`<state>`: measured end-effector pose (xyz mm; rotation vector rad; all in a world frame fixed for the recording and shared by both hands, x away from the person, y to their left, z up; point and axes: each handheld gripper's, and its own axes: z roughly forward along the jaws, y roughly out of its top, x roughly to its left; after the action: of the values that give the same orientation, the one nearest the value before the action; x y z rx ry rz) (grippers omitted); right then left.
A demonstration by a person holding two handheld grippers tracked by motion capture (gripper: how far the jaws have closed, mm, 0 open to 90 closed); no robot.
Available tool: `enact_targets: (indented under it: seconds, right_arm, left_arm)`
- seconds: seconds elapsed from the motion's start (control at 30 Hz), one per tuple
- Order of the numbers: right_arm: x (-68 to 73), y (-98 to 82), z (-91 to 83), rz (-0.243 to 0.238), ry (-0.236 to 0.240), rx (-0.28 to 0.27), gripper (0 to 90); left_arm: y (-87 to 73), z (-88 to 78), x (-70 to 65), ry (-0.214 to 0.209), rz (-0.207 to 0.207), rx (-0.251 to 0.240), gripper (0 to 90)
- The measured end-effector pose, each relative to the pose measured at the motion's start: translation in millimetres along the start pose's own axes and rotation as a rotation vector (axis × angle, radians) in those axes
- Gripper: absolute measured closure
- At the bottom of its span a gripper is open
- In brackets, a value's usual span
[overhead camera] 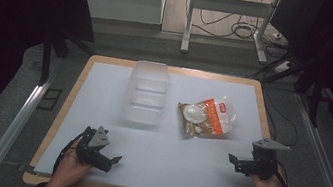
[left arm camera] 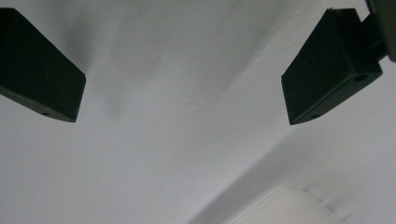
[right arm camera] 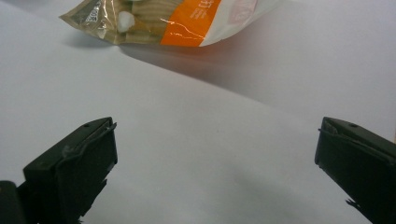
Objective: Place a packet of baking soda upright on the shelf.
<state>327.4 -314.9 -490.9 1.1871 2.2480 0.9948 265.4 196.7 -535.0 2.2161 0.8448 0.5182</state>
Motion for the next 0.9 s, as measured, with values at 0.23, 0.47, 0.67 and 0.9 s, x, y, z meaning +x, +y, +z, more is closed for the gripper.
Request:
enact_targets:
  seconds: [0.23, 0.47, 0.67, 0.9]
  right_arm:
    - [0.4, 0.4, 1.0, 0.002, 0.004, -0.001, 0.0]
    - [-0.4, 2.5, 4.5, -0.018, 0.015, 0.024, 0.0]
    - [-2.5, 6.8, 7.2, 0.002, 0.042, 0.013, 0.0]
    - [-3.0, 15.3, 11.3, 0.003, 0.052, 0.023, 0.0]
  left_arm:
    - [-0.1, 0.3, -0.4, 0.0, 0.002, 0.003, 0.0]
    - [0.1, 1.4, -1.5, -0.003, 0.007, 0.011, 0.0]
    - [0.1, 1.8, -2.0, -0.001, 0.013, 0.015, 0.0]
    - [0.2, 2.1, -2.2, -0.001, 0.013, 0.016, 0.0]
